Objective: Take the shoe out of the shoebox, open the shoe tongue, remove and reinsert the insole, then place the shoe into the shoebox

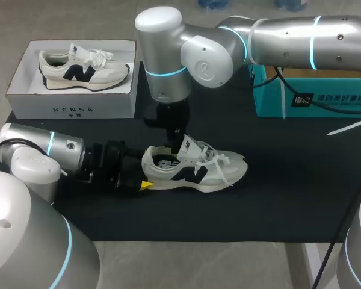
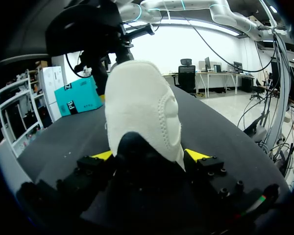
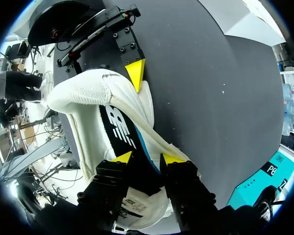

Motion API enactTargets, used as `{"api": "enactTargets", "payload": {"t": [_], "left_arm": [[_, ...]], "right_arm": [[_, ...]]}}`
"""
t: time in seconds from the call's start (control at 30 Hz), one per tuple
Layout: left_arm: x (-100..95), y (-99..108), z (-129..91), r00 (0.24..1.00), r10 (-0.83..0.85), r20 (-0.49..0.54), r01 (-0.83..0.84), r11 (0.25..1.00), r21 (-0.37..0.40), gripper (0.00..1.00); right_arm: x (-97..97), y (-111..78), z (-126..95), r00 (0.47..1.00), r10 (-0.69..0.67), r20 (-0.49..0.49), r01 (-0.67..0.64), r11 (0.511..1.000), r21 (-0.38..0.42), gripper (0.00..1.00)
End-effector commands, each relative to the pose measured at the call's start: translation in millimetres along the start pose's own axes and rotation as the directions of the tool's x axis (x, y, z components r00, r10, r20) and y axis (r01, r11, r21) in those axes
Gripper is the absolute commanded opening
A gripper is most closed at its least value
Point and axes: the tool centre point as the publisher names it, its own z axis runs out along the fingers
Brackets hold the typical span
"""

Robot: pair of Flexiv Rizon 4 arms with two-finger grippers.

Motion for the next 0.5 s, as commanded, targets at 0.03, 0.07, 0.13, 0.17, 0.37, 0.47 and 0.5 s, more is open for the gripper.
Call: {"api": "enactTargets", "payload": {"t": [0.03,0.07,0.13,0.17,0.37,0.47,0.5], "left_arm": [[2.9,3,3,1.000,0.003,0.002,-0.003,1.000,0.000,0.00],[2.9,3,3,1.000,0.003,0.002,-0.003,1.000,0.000,0.00],[2.9,3,3,1.000,0.003,0.002,-0.003,1.000,0.000,0.00],[2.9,3,3,1.000,0.003,0.002,-0.003,1.000,0.000,0.00],[2.9,3,3,1.000,0.003,0.002,-0.003,1.000,0.000,0.00],[2.9,3,3,1.000,0.003,0.002,-0.003,1.000,0.000,0.00],[2.9,3,3,1.000,0.003,0.002,-0.003,1.000,0.000,0.00]], "right_arm": [[-3.4,8.4,9,1.000,-0.002,-0.011,0.002,1.000,-0.006,0.38],[-3.0,10.5,12,1.000,-0.004,-0.014,0.004,1.000,-0.010,0.38],[-1.8,16.6,19,1.000,-0.012,-0.027,0.011,1.000,-0.023,0.40],[-0.9,20.5,24,0.999,-0.018,-0.035,0.017,0.999,-0.029,0.42],[17.8,36.8,48,0.992,-0.061,-0.112,0.054,0.996,-0.067,0.47],[27.0,41.5,60,0.984,-0.082,-0.161,0.072,0.995,-0.068,0.46],[30.2,42.5,63,0.980,-0.086,-0.177,0.075,0.995,-0.071,0.45]]}}
